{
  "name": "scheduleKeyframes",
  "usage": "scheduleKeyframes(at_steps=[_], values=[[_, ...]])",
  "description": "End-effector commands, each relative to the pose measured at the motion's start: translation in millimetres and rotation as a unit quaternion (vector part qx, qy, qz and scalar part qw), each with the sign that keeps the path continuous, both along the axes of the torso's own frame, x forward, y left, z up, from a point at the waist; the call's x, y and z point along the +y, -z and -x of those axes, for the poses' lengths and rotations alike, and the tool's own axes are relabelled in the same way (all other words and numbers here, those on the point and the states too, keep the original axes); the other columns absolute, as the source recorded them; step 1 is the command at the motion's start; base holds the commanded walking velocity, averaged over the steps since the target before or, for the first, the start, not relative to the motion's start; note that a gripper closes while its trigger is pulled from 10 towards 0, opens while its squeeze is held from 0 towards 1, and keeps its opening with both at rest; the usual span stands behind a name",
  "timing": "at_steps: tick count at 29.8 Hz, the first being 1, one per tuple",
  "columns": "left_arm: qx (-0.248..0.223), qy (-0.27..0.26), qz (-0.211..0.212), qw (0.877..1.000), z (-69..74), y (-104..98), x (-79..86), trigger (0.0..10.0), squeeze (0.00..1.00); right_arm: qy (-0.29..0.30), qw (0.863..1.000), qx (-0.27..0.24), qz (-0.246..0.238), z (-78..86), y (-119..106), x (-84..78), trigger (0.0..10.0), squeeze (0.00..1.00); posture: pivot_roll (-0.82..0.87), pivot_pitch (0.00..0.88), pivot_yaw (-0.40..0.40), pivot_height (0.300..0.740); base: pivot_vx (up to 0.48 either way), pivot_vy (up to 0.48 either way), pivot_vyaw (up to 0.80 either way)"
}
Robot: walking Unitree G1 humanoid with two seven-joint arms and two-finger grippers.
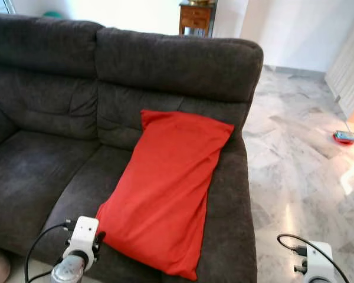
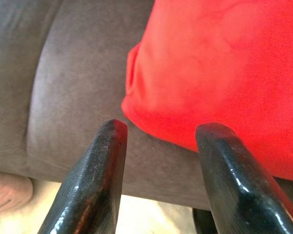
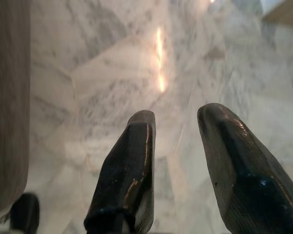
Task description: Move the pillow to the sofa from floor
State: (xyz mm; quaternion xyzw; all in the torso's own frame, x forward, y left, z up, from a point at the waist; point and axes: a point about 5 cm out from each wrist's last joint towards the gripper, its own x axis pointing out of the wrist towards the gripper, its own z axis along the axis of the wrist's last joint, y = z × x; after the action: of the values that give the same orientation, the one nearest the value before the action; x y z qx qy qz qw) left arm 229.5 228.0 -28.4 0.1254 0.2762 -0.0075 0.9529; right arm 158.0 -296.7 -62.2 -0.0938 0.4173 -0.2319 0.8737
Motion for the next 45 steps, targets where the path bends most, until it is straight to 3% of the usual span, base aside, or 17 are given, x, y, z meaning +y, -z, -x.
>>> scheduleKeyframes(at_steps=[1, 4, 10, 13, 26, 45], values=[[0.005, 0.008, 0.004, 1.000, -0.9, 3.0, -4.5, 10.0, 0.00, 0.019, 1.000, 0.009, -0.012, 5.9, 4.4, 3.0, 10.0, 0.00, 0.11, 0.000, -0.029, 0.740, 0.000, 0.000, 0.00], [0.040, 0.021, 0.000, 0.999, 5.1, 14.3, -10.9, 10.0, 0.00, 0.009, 0.999, 0.043, -0.025, 18.8, 14.6, 13.5, 10.0, 0.00, 0.09, 0.000, -0.017, 0.740, 0.000, 0.000, 0.00], [0.073, 0.020, 0.004, 0.997, 11.9, 24.7, -15.6, 10.0, 0.00, -0.009, 0.997, 0.059, -0.057, 21.7, 21.8, 28.1, 10.0, 0.00, 0.06, 0.000, -0.015, 0.740, 0.000, 0.000, 0.00], [0.096, 0.011, 0.006, 0.995, 15.2, 29.9, -18.2, 10.0, 0.00, -0.088, 0.988, 0.102, -0.080, 23.5, 28.4, 44.1, 10.0, 0.00, 0.02, 0.000, -0.017, 0.740, 0.000, 0.000, 0.00], [0.125, -0.006, 0.016, 0.992, 21.0, 37.9, -28.3, 10.0, 0.00, -0.077, 0.990, 0.091, -0.077, 14.9, 23.8, 38.6, 10.0, 0.00, -0.01, 0.000, -0.036, 0.740, 0.000, 0.000, 0.00], [0.158, -0.068, 0.043, 0.984, 49.7, 50.8, -14.2, 10.0, 0.00, -0.095, 0.983, 0.118, -0.103, 30.5, 33.3, 51.7, 10.0, 0.00, 0.08, 0.000, -0.040, 0.740, 0.000, 0.000, 0.00]])
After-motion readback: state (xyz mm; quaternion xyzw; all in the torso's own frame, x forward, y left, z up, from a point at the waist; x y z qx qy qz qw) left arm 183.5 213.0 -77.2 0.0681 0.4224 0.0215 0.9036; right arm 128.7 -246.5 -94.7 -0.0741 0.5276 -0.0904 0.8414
